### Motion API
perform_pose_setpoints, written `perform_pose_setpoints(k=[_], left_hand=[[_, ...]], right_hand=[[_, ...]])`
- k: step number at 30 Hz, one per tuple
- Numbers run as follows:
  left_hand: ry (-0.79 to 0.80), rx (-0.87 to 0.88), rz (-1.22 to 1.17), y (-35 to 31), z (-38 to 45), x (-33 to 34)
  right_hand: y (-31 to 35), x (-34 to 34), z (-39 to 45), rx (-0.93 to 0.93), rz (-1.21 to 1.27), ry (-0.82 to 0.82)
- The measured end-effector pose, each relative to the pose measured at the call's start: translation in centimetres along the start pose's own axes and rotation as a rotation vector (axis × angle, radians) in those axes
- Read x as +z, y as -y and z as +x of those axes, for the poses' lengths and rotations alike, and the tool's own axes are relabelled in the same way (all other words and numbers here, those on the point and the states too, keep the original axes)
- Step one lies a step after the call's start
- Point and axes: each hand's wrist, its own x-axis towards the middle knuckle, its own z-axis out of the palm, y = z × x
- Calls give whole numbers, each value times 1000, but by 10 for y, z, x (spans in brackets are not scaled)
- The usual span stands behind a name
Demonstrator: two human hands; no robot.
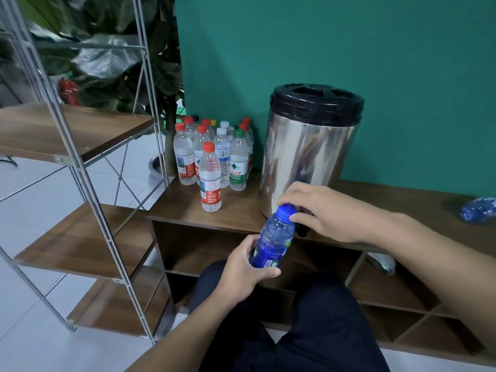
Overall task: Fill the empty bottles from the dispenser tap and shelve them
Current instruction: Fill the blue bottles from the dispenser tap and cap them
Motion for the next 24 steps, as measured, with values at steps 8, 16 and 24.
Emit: perform_pose_setpoints(k=[8,16,24], left_hand=[[-136,47,160,-14,12,-23],[-309,55,182,-25,43,-43],[-331,61,169,-23,87,-59]], right_hand=[[13,4,44,159,-108,-6],[15,32,103,255,226,-416],[19,104,142,576,733,-400]])
